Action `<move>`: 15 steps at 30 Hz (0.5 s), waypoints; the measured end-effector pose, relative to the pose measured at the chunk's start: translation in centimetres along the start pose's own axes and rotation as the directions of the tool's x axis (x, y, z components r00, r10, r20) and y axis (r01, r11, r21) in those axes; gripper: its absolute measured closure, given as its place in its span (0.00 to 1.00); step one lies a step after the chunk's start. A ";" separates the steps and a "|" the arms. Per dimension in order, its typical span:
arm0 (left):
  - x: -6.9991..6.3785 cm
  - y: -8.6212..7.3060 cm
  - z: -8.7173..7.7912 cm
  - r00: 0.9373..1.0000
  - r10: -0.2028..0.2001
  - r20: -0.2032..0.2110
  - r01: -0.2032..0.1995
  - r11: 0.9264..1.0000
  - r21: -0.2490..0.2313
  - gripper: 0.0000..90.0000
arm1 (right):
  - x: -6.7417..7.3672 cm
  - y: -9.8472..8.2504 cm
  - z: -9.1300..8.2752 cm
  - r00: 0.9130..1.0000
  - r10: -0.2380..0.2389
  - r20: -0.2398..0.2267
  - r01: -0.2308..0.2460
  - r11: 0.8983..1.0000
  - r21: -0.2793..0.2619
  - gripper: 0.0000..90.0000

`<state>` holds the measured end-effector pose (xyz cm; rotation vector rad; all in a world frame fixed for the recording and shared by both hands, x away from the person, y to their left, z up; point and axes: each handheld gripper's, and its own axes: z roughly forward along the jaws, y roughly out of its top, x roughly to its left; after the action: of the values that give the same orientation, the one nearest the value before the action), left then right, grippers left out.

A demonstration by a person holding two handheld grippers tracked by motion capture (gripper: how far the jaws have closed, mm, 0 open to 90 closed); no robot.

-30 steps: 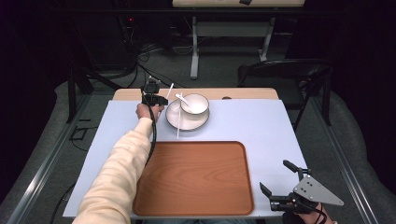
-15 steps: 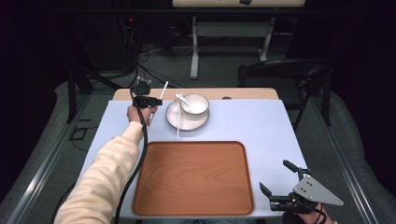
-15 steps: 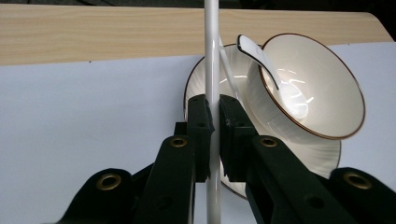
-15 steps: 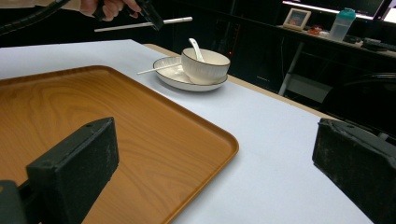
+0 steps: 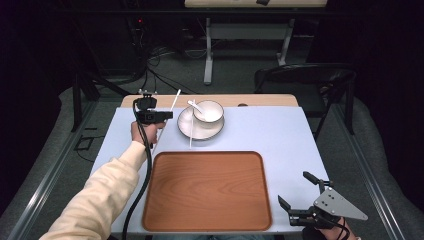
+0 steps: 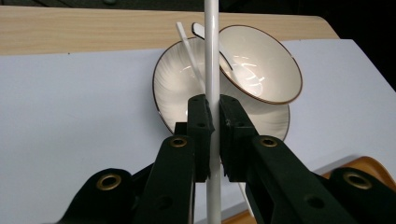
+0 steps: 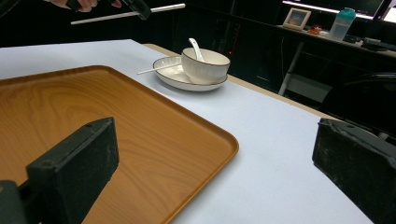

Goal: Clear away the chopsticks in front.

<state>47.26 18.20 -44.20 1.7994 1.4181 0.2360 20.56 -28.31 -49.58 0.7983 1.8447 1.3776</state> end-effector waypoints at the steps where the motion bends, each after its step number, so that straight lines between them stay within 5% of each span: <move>1: -0.1 -0.2 -0.2 1.000 0.003 0.004 -0.003 1.000 -0.003 0.94 | 0.0 0.0 0.0 1.000 0.000 0.000 0.000 1.000 0.000 0.00; 15: -1.5 -3.7 -3.0 0.999 0.002 0.046 0.000 0.999 -0.045 0.94 | 0.0 0.0 0.0 1.000 0.001 0.000 -0.001 1.000 0.004 0.00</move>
<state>42.28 18.50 -44.27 1.7582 1.3692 0.2239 20.57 -28.25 -49.58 0.8014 1.8480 1.3742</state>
